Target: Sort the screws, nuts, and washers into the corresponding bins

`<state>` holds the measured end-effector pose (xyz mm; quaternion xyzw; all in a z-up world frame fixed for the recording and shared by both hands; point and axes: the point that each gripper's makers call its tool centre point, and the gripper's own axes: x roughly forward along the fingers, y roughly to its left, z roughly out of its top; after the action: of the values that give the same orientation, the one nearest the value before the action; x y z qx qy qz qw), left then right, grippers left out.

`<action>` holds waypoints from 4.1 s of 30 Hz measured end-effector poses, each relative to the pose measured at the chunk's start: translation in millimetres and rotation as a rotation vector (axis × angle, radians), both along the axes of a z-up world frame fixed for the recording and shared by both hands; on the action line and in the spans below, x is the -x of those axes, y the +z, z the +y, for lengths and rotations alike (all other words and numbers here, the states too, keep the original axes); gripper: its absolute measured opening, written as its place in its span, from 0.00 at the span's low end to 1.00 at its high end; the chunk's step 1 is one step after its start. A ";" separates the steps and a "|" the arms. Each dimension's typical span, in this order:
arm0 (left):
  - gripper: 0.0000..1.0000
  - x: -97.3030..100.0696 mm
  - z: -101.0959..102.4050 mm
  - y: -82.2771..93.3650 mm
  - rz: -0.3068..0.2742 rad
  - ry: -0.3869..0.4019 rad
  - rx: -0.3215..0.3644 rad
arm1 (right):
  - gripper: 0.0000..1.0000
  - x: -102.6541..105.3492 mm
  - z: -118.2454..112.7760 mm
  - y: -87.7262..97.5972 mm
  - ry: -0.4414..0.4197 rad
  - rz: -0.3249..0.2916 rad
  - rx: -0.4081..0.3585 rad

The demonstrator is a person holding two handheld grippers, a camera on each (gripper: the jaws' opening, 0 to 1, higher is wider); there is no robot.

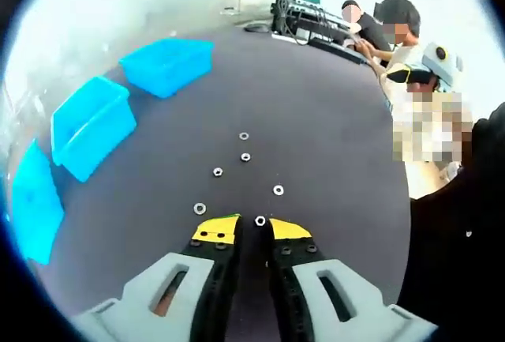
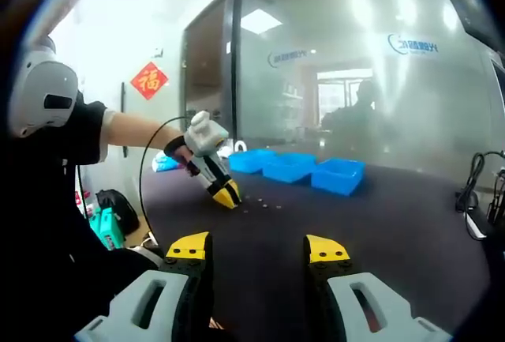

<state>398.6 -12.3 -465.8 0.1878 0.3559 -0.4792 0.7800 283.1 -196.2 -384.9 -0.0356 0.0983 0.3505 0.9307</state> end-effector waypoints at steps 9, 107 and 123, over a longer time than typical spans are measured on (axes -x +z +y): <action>0.06 3.7 -2.3 -1.4 -0.002 -0.013 0.015 | 0.41 1.0 4.8 0.8 0.009 -0.002 0.001; 0.34 -204.0 187.9 145.7 -0.623 0.842 0.510 | 0.41 -2.4 33.6 39.4 0.028 -0.093 -0.024; 0.43 -148.6 162.5 139.1 -0.607 0.709 0.572 | 0.41 -3.9 33.1 42.2 0.022 -0.103 -0.037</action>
<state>547.3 150.3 -326.7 -0.0335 0.0116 -0.1889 0.9814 287.0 -163.0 -342.7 -0.0376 0.0435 0.3601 0.9311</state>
